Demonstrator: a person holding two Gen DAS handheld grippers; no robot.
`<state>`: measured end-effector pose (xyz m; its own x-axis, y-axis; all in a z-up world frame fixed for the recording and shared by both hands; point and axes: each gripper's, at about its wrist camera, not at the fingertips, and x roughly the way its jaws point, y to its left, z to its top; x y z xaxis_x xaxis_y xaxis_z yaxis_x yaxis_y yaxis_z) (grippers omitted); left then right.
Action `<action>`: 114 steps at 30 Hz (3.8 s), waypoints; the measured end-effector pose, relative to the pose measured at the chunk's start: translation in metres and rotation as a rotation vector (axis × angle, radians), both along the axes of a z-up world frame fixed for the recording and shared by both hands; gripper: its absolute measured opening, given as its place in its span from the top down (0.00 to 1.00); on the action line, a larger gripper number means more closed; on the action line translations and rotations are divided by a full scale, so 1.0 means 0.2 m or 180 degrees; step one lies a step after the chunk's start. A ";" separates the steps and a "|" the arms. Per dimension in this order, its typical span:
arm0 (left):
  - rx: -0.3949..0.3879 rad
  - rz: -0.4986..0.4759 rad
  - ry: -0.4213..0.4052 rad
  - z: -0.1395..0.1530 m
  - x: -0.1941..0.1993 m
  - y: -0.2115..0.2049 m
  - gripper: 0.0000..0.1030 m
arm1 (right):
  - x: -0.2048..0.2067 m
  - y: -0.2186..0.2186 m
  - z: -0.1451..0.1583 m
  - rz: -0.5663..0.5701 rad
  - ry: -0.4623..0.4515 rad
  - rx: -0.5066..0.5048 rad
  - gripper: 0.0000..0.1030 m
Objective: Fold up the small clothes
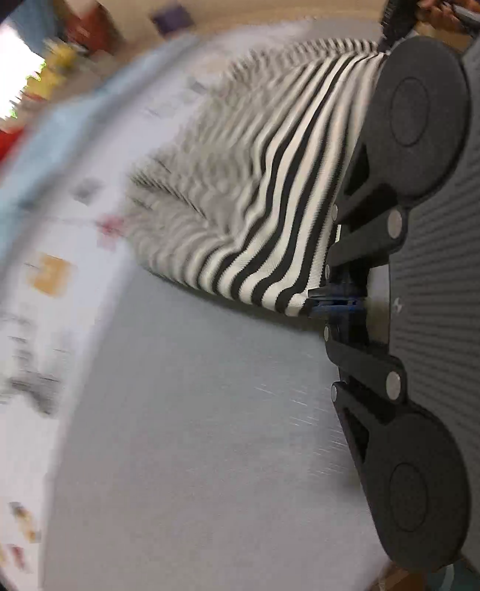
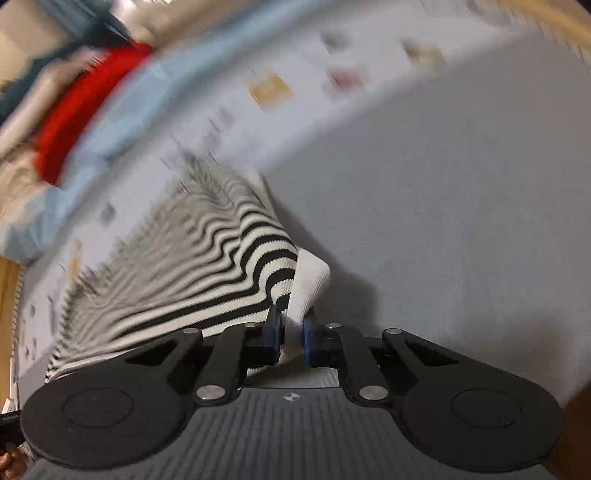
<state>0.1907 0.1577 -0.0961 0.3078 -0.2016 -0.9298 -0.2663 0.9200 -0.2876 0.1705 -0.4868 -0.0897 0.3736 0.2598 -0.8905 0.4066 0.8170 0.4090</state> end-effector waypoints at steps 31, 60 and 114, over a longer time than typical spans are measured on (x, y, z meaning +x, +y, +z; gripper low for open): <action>0.0302 -0.0586 -0.0709 0.18 0.18 -0.44 0.64 | 0.10 0.37 0.01 0.1202 -0.0299 -0.1016 0.74; 0.0283 -0.0856 -0.0427 0.01 0.42 -0.85 0.64 | 0.41 0.70 -0.15 0.1535 -0.0145 -0.1165 0.67; -0.0005 -0.0040 -0.1919 0.75 -0.57 -0.09 0.26 | -0.22 1.56 0.32 0.1792 -0.1626 -0.1266 0.52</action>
